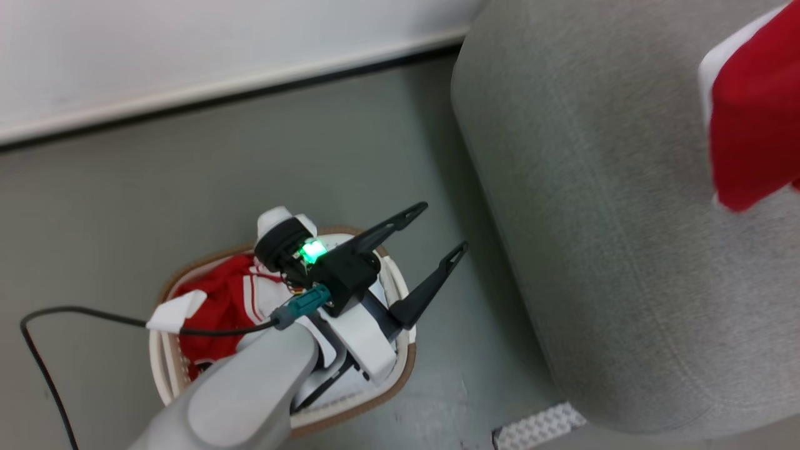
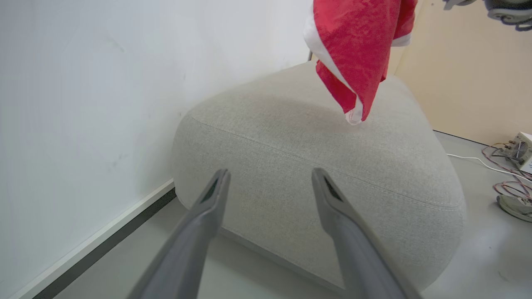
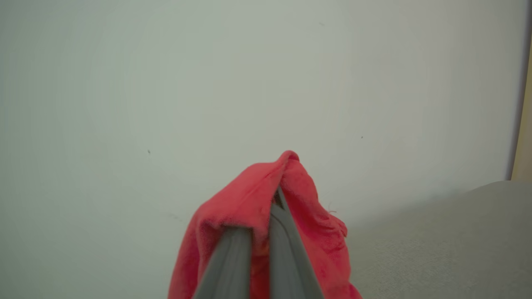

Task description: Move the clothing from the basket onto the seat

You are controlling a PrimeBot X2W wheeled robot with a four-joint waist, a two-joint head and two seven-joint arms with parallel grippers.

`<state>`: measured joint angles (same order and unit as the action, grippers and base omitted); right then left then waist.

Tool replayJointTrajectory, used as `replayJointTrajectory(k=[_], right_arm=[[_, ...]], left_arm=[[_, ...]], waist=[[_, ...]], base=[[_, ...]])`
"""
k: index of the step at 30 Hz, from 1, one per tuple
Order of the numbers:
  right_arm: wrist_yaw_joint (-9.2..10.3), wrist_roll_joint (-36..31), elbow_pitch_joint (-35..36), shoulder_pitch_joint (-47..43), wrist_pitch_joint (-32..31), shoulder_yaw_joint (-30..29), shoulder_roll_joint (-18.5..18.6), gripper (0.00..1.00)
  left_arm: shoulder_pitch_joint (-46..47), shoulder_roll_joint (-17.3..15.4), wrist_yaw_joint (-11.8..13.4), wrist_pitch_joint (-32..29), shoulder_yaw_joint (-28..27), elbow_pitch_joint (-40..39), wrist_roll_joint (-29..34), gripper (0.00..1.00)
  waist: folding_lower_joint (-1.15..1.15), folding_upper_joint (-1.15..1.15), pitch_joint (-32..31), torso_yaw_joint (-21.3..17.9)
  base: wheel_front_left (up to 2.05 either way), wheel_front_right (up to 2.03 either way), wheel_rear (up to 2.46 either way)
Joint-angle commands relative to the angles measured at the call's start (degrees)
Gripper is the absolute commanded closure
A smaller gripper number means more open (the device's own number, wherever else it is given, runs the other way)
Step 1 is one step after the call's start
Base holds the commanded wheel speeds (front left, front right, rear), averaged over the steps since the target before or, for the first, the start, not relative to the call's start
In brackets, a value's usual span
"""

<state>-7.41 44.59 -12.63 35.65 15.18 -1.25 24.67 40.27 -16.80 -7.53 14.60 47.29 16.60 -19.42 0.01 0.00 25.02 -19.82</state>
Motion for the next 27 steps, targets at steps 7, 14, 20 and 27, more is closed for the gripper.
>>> replayJointTrajectory(k=[7, 14, 20, 27], right_arm=[[-0.16, 1.89, -10.25, 13.59, -0.02, -1.75, 6.39, 1.00], [-0.16, -3.72, -22.08, 19.26, -0.03, -2.69, 7.47, 1.00], [-0.10, -6.31, -34.10, 20.47, -3.81, 3.24, 5.88, 1.00], [-0.10, -6.99, -41.07, 20.72, -11.06, 8.53, 5.62, 1.00]], left_arm=[[3.29, -2.34, 0.25, -1.18, -0.13, -1.89, 0.90, 0.00], [3.76, -3.68, 1.00, -1.41, -0.73, -3.58, 0.90, 0.00], [3.25, -3.73, 1.51, -1.04, -0.81, -3.48, 0.17, 0.00], [2.39, -3.38, 1.76, -0.69, -0.81, -2.57, -0.73, 0.00]], waist=[[-0.01, 0.00, 12.56, 3.34], [-0.01, 0.00, 15.77, 5.00], [-0.01, 0.00, 15.41, 5.66], [-0.01, 0.00, 13.03, 5.92]], base=[[0.00, 0.00, 0.00], [0.00, 0.00, 0.00], [0.00, 0.00, 0.00], [0.00, 0.00, 0.00]])
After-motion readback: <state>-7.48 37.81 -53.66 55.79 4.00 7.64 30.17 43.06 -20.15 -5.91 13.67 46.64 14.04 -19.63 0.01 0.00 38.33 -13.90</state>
